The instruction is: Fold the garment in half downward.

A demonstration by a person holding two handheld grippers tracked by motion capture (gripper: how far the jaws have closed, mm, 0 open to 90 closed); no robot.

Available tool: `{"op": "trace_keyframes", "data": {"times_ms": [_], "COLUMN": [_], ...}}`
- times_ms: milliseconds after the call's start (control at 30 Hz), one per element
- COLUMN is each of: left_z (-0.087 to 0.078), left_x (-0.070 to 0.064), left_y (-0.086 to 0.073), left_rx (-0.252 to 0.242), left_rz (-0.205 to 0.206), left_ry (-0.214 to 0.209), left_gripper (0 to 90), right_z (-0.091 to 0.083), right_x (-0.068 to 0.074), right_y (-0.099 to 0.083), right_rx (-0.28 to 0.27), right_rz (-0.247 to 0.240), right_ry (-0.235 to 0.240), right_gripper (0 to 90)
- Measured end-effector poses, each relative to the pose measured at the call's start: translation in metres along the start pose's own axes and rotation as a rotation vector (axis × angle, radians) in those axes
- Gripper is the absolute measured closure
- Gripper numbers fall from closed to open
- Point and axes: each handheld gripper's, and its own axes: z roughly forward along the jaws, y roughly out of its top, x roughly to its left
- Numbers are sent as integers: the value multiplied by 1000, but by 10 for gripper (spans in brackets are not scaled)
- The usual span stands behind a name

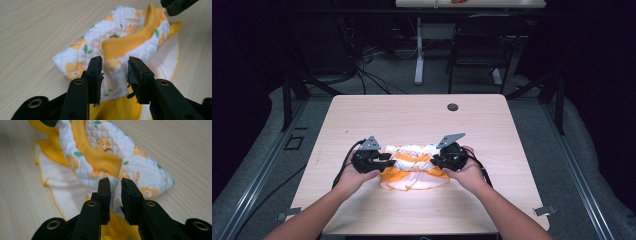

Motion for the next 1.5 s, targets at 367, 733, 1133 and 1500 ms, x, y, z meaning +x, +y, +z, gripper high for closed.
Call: {"op": "trace_keyframes", "data": {"times_ms": [367,733,1133,1500], "left_z": [8,18,19,21], "left_x": [16,-6,-18,-27], "left_y": [11,-5,-21,-38], "left_rx": [22,49,63,90], "left_rz": [-64,-26,-3,24], "left_ry": [64,-15,-46,-47], "left_gripper": [596,579,521,484], "right_z": [7,11,17,22], "right_x": [-9,6,18,22], "right_y": [3,-4,-24,-38], "right_rx": [-9,12,64,83], "right_rz": [68,34,19,-1], "right_ry": [-55,0,43,41], "right_gripper": [660,652,642,645]}}
